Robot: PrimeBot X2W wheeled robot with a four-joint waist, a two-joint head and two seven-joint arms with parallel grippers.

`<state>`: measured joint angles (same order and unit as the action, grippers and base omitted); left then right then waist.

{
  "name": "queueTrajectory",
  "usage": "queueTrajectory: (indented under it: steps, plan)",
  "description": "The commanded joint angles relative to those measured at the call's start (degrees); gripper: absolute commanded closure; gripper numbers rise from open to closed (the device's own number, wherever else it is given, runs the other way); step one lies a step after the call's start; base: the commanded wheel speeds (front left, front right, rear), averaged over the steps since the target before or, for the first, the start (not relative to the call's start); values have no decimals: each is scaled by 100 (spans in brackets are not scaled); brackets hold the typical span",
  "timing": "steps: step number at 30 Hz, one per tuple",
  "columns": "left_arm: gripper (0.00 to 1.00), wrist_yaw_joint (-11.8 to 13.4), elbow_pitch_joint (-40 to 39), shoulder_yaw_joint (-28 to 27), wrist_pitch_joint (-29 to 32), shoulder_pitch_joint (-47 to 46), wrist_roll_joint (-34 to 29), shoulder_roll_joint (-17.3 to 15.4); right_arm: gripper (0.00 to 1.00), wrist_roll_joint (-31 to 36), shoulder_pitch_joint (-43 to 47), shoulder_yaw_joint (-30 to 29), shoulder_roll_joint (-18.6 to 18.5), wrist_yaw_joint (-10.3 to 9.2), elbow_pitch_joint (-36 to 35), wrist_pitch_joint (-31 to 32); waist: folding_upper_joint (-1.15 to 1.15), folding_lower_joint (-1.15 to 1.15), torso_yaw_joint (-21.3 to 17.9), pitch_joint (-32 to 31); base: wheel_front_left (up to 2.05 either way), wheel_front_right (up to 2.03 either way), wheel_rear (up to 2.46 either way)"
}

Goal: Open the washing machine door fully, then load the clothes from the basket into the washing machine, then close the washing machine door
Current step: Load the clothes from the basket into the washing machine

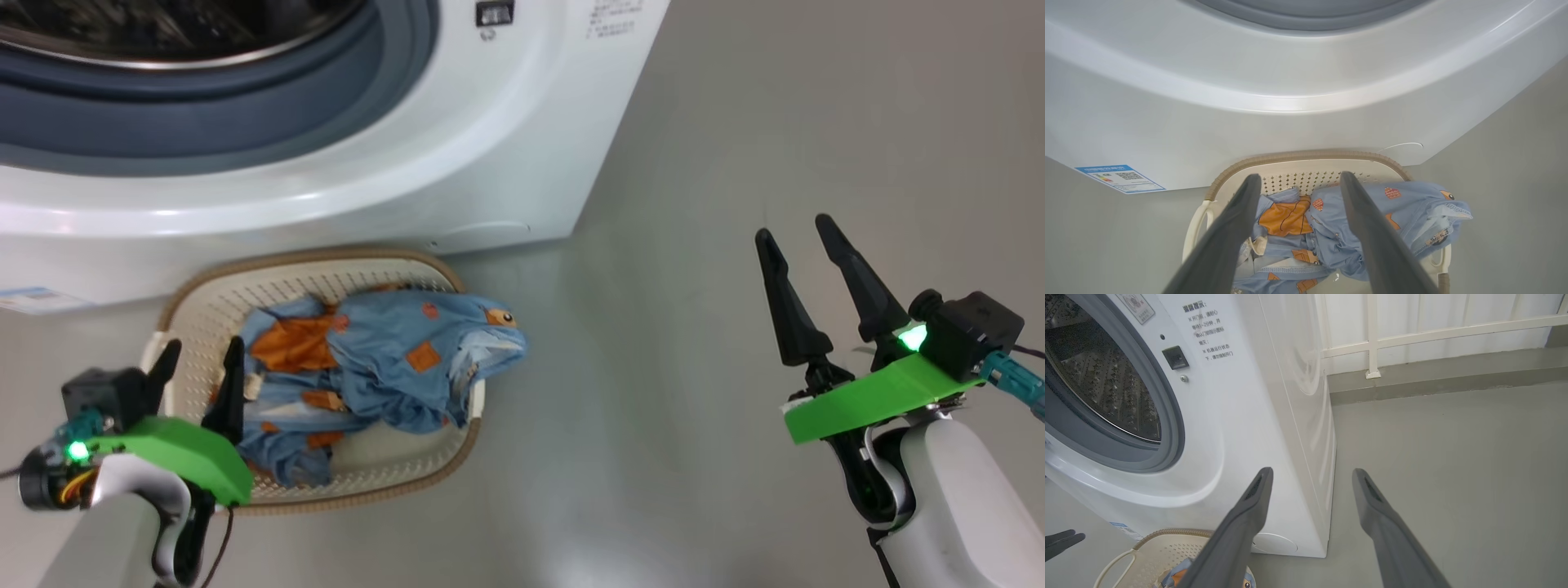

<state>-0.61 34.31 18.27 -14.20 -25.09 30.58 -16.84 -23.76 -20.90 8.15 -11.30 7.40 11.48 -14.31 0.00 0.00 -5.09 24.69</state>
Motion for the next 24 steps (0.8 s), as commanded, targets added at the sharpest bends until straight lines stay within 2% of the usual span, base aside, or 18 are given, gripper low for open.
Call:
queueTrajectory:
  steps: [1, 11, 18, 24]
  plan:
    - [0, -65, 126, -152, -51, -274, 12, -151, 0, 54, -67, 79, 24, 9, -171, -69, 0, 0, -201, 418, 0, 0, 0]
    - [0, -508, 1629, 38, 29, -1276, 118, 4, 0, 122, -338, 56, 206, 9, -315, -69, 0, 0, -392, 1255, 0, 0, 0]
    - [0, -650, 2442, 150, 80, -1850, 275, 35, 0, 128, -538, 97, 368, 9, -366, -69, 0, 0, -618, 1725, 0, 0, 0]
    - [0, -681, 2843, 284, 127, -2155, 366, -13, 0, 129, -603, 86, 445, 9, -414, -69, 0, 0, -777, 2012, 0, 0, 0]
